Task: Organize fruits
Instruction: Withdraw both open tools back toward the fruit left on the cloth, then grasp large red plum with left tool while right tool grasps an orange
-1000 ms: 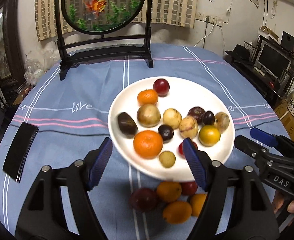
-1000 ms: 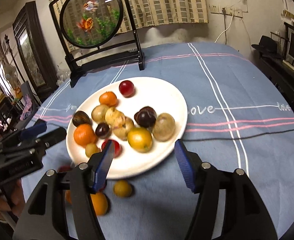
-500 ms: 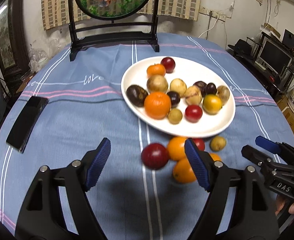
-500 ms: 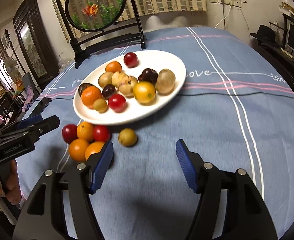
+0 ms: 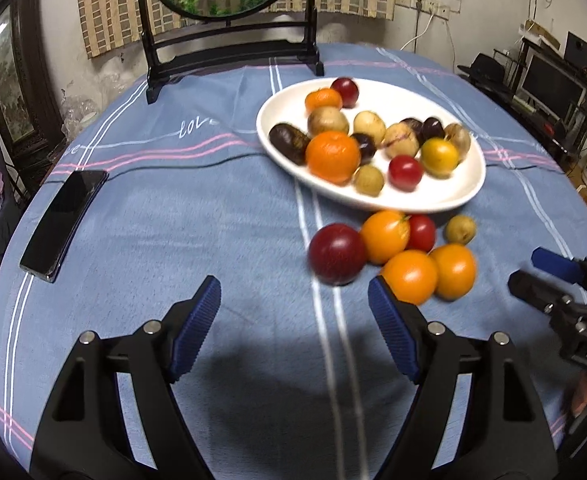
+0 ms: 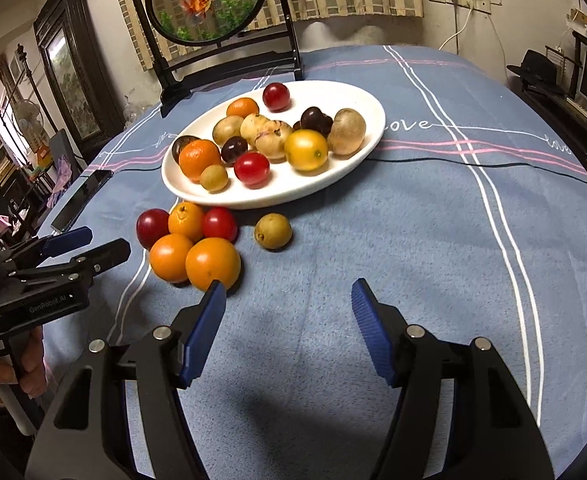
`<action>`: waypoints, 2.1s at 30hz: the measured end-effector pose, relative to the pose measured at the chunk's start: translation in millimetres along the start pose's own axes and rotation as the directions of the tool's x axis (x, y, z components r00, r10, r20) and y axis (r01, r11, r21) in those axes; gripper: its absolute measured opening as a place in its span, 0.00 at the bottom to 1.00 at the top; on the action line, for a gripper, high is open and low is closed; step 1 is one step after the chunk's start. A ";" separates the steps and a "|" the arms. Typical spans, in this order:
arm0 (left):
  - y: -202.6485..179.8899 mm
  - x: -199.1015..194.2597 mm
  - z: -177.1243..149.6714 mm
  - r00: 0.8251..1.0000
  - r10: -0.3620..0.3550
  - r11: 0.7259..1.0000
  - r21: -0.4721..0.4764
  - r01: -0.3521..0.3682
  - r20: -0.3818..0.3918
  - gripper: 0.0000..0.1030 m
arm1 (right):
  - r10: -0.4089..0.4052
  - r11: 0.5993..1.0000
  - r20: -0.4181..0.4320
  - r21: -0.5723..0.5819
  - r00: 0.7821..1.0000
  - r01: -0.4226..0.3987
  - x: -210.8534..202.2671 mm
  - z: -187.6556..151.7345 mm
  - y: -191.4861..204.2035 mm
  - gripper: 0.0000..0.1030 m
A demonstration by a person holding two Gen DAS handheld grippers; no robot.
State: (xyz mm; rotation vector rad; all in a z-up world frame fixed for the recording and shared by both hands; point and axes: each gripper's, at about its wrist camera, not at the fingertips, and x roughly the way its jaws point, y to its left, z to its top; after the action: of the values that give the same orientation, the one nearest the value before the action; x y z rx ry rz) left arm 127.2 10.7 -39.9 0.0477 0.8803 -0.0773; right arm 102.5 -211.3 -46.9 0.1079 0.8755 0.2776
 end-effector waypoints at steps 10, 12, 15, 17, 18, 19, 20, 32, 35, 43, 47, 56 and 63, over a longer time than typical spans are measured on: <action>-5.7 37.2 -0.7 0.996 -0.015 0.999 0.044 0.019 -0.083 0.68 | 0.018 1.000 -0.016 -0.004 1.000 -0.018 8.5 0.1 3.5 0.64; -8.3 39.3 3.9 0.997 -0.021 0.998 0.057 0.026 -0.078 0.68 | 0.018 1.000 -0.021 -0.004 1.000 -0.018 10.1 0.4 3.1 0.64; -13.1 44.1 10.1 0.997 -0.025 0.996 0.085 0.031 -0.069 0.67 | 0.019 1.000 -0.029 -0.004 0.999 -0.019 12.4 0.5 3.4 0.64; -15.6 47.4 13.1 0.996 -0.044 0.995 0.090 0.050 -0.074 0.61 | 0.019 1.000 -0.036 -0.006 0.999 -0.019 14.3 0.5 4.0 0.64; -16.2 48.2 14.4 0.996 -0.056 0.994 0.089 0.063 -0.076 0.57 | 0.018 1.000 -0.039 -0.007 0.999 -0.018 15.2 0.6 4.4 0.64; -17.1 48.9 15.6 0.995 -0.061 0.994 0.088 0.068 -0.077 0.55 | 0.018 1.000 -0.041 -0.008 0.999 -0.018 16.0 0.7 4.5 0.64; -17.7 48.8 15.3 0.995 -0.065 0.994 0.088 0.072 -0.078 0.54 | 0.018 1.000 -0.043 -0.009 0.999 -0.018 16.7 0.8 4.9 0.64; -10.2 38.8 7.3 0.988 -0.135 0.991 0.017 0.136 -0.071 0.38 | -0.017 0.999 -0.051 -0.053 0.999 0.014 18.5 0.7 13.9 0.64; -5.7 34.6 3.0 0.988 -0.141 0.990 -0.002 0.141 -0.068 0.38 | -0.022 0.997 -0.056 -0.074 0.998 0.017 19.5 -0.3 18.9 0.64; 3.3 28.6 -9.0 0.986 -0.155 0.988 -0.031 0.154 -0.065 0.38 | -0.047 0.989 -0.101 -0.143 0.994 0.033 32.1 -4.1 37.5 0.64; 4.3 28.0 -10.4 0.985 -0.159 0.987 -0.034 0.157 -0.063 0.38 | -0.057 0.984 -0.114 -0.177 0.992 0.036 39.8 -0.7 47.5 0.64; 5.3 28.6 -10.2 0.985 -0.161 0.987 -0.034 0.159 -0.063 0.38 | -0.086 0.978 -0.124 -0.200 0.989 0.060 52.5 9.9 56.6 0.64; 4.3 29.2 -10.0 0.986 -0.156 0.987 -0.030 0.155 -0.064 0.38 | -0.082 0.976 -0.105 -0.210 0.991 0.059 50.6 12.0 57.5 0.40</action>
State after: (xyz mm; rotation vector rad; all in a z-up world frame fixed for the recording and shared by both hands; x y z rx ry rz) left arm 138.4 14.3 -68.8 -0.0424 0.9504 -0.2117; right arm 131.1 -141.6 -64.9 -0.1336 0.9554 0.3089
